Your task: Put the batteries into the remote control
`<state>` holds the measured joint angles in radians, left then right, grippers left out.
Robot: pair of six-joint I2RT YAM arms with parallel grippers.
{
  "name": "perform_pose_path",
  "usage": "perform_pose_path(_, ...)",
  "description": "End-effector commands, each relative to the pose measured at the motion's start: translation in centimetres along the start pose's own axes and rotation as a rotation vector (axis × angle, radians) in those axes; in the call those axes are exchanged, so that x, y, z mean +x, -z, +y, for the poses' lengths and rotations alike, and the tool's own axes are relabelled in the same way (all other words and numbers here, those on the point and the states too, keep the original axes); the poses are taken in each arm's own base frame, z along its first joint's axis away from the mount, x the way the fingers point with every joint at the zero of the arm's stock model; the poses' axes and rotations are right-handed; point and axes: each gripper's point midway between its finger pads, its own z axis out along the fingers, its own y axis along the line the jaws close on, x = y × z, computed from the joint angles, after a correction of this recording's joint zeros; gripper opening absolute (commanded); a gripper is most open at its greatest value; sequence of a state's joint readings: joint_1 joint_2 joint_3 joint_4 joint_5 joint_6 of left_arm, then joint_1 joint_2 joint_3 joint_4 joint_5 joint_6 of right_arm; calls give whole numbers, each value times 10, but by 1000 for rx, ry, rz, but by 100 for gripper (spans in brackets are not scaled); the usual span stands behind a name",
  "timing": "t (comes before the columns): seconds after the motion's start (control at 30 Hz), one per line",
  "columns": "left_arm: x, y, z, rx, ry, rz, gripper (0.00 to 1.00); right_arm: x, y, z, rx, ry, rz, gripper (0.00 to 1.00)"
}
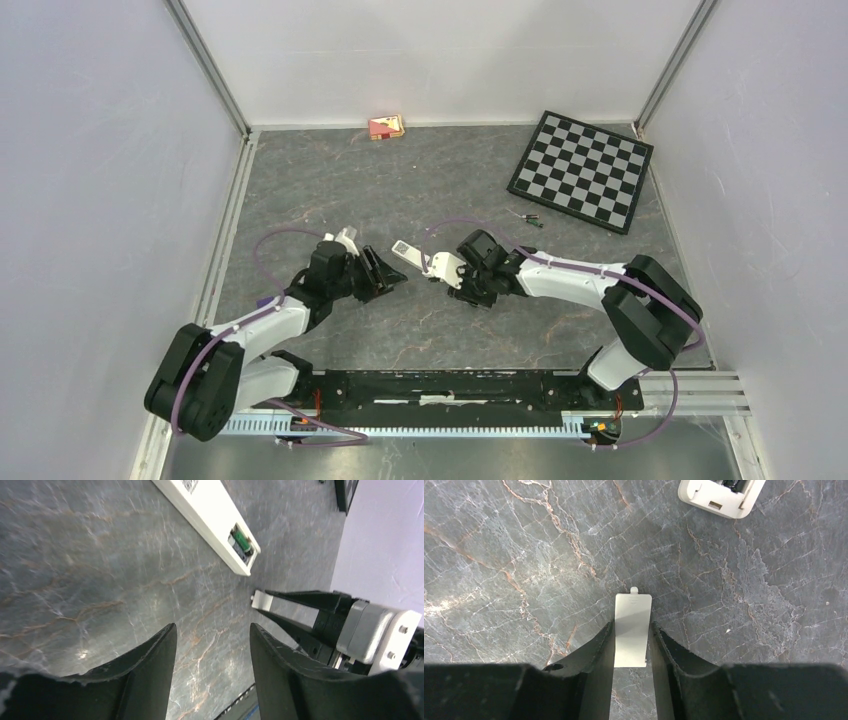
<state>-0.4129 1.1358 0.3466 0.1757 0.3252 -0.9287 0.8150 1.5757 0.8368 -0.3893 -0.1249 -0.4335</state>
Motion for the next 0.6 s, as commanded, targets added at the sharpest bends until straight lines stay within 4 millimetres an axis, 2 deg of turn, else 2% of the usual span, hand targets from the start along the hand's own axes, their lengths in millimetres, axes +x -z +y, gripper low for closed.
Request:
perform_pose_path(0.0,1,-1,-38,171,-7,15,60,15,-7,2,8,-15,52,36)
perform_pose_path(0.07,2,-2,-40,175,-19,18,58,15,-8,3,-4,-51,67,38)
perform_pose_path(0.27,2,-3,-37,163,-20,13,58,19,-2,-6,18,-160,134,54)
perform_pose_path(0.37,3,-3,-35,159,-25,16,58,21,2,-7,12,-171,177,53)
perform_pose_path(0.57,4,-2,-33,151,-35,13,58,33,2,3,-51,-166,258,45)
